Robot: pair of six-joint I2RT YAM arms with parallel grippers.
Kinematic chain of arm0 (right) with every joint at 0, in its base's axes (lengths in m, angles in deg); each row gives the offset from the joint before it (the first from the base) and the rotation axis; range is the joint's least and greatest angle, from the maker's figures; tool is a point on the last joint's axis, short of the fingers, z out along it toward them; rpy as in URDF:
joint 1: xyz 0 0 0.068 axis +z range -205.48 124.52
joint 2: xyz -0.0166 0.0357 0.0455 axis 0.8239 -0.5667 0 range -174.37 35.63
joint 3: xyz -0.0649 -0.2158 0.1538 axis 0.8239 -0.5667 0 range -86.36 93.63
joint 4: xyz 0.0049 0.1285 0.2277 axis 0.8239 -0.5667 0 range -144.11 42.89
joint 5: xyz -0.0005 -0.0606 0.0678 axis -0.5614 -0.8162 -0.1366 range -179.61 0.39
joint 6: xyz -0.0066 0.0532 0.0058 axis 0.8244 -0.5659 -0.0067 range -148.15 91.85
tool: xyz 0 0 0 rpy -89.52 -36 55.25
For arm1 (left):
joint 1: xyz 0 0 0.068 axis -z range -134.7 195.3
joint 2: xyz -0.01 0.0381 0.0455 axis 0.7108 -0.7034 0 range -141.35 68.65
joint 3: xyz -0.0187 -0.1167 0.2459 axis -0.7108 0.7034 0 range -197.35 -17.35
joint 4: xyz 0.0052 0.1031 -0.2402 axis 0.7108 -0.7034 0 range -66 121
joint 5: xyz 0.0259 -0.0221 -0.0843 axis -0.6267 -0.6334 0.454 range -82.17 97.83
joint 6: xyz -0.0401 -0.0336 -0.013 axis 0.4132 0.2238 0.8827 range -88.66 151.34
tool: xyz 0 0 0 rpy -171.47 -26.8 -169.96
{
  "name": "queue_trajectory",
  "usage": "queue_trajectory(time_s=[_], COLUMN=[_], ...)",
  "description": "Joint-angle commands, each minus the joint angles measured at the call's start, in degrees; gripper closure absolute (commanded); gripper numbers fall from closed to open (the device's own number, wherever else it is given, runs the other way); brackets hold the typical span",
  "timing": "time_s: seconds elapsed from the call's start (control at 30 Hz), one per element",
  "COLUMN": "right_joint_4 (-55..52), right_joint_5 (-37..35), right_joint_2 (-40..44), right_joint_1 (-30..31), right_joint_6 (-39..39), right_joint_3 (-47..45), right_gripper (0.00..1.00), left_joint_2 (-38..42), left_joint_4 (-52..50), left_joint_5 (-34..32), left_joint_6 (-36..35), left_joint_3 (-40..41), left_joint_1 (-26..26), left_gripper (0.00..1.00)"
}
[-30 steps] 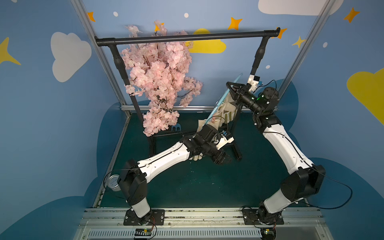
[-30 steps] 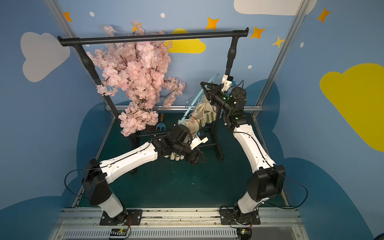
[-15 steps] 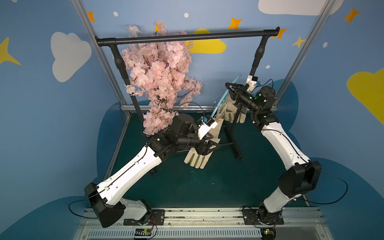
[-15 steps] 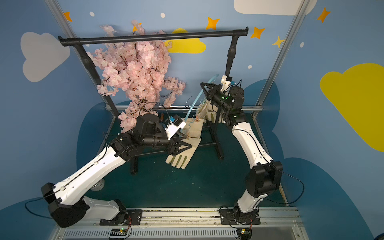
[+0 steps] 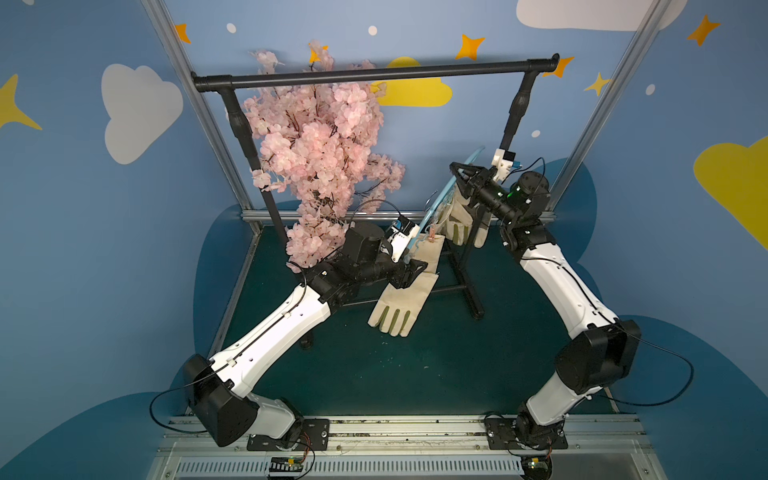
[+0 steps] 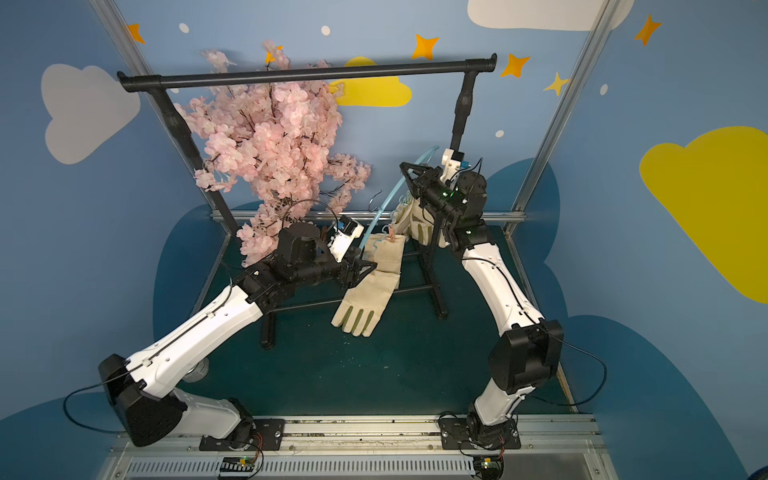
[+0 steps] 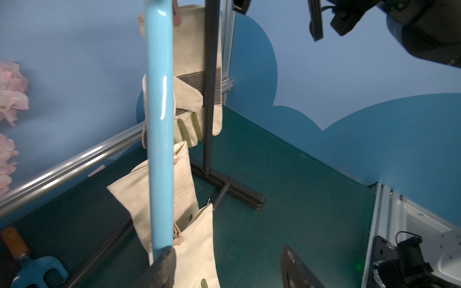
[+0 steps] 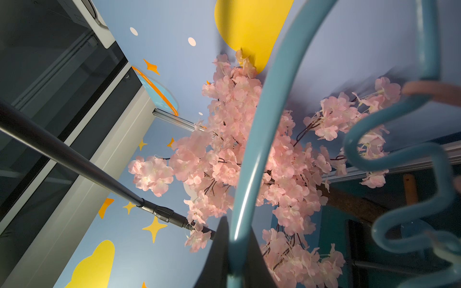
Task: Clip the gloves onto a hanger to dry
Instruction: Adjust the hanger.
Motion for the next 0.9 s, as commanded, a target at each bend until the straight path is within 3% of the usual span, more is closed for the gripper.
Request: queue_trajectory(time_s=[0.0, 0.43, 0.73, 0.83, 0.87], right_joint_4=[4.22, 3.26, 3.78, 3.82, 3.83], right_joint_5=[2.10, 2.28, 2.63, 2.72, 2.72], right_joint_2=[0.36, 0.73, 0.88, 1.15, 1.27], right_joint_1=[0.88, 0.92, 1.40, 1.42, 1.38], right_joint_6=[-2.11, -1.50, -1.93, -2.02, -2.07], right_joint_3=[3.52, 3.75, 3.36, 3.10, 2.94], right_gripper=[1.00, 1.00, 1.00, 1.00, 1.00], left_joint_2=[-0.90, 6.98, 2.03, 1.23, 1.29], left_joint_4=[6.21, 14.97, 11.97, 13.02, 13.37], left_joint_5=[-6.40, -3.87, -3.33, -3.56, -3.58], left_joint_6=[-1.21, -1.60, -1.44, -1.53, -1.48], left_joint_3=[1.15, 9.64, 6.50, 6.50, 6.43], left_joint_1=[-1.19, -2.66, -3.14, -3.37, -3.37], left_gripper=[0.33, 0.35, 0.35, 0.45, 0.54])
